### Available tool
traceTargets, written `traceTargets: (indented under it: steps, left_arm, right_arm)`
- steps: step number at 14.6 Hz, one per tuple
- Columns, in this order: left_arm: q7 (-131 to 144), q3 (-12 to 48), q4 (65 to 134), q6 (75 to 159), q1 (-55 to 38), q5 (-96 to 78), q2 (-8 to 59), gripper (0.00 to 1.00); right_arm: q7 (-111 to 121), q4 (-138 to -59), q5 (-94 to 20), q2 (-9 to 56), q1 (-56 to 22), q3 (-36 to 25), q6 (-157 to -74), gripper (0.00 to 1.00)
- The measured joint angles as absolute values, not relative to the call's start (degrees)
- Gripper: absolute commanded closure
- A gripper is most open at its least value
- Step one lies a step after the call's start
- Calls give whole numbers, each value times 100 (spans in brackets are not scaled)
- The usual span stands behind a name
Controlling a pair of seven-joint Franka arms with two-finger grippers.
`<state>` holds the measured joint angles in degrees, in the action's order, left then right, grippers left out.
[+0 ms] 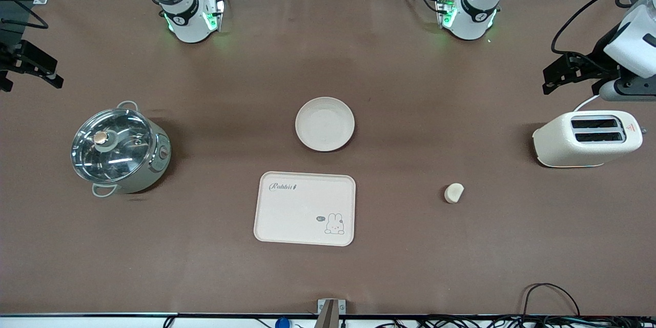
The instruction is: Place bun in plate and plate on tray
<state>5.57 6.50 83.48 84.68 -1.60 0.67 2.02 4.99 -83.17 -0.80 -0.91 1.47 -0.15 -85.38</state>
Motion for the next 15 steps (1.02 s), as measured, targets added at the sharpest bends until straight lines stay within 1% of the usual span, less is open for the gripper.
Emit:
traceTargets:
  steps: [7, 9, 15]
  left_arm:
    - [557, 653, 8341, 8441, -153, 127, 300, 0]
    - [557, 640, 8370, 8670, -144, 144, 623, 0]
    - [867, 648, 8445, 9801, -219, 146, 2078, 0]
  right_arm:
    - [499, -8317, -82, -91, 128, -11, -8557, 0]
    - [499, -8317, -82, -90, 127, -11, -8574, 0]
    - [499, -8318, -82, -85, 127, -11, -8586, 0]
